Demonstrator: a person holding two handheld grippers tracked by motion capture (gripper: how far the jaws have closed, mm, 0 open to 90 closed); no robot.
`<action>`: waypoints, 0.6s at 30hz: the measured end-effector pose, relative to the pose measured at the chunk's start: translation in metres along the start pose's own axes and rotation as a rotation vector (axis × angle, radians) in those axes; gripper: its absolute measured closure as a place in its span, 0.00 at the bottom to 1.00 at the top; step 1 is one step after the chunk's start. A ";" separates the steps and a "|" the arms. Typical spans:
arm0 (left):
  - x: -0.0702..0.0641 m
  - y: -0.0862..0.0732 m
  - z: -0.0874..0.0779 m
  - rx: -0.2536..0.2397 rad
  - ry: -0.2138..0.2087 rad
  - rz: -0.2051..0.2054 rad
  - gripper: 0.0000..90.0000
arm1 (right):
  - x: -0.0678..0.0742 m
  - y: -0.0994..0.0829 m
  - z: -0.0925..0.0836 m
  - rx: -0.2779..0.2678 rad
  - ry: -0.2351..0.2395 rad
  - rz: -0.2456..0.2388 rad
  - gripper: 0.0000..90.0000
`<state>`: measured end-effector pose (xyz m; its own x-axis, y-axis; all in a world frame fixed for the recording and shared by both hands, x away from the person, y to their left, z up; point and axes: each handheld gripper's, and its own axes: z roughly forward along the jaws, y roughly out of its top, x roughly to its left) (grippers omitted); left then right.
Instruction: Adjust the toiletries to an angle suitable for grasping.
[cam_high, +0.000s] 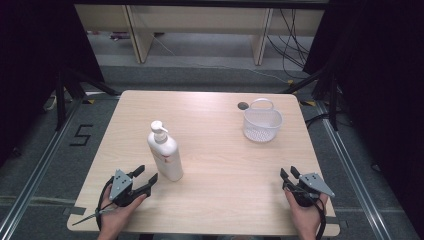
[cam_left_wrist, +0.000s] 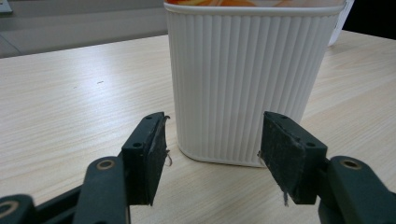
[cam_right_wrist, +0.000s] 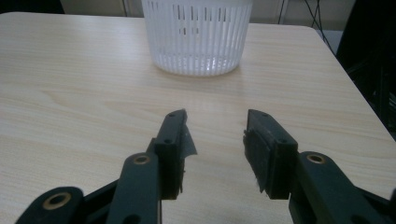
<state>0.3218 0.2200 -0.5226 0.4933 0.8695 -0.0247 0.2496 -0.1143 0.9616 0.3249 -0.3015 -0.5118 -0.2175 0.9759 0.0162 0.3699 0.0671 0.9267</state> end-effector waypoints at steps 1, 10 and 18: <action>-0.001 0.000 0.000 0.002 0.005 -0.003 0.46 | -0.001 -0.001 0.001 -0.006 -0.006 -0.004 0.66; -0.005 0.001 -0.005 -0.026 -0.040 -0.029 0.84 | 0.001 0.001 0.003 0.010 0.034 0.009 0.65; -0.020 0.034 -0.007 -0.110 -0.054 -0.006 1.00 | 0.002 0.001 0.003 0.012 0.025 0.001 0.64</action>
<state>0.3145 0.2021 -0.4871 0.5369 0.8425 -0.0428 0.1615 -0.0528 0.9855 0.3275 -0.2985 -0.5121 -0.2395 0.9705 0.0271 0.3811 0.0683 0.9220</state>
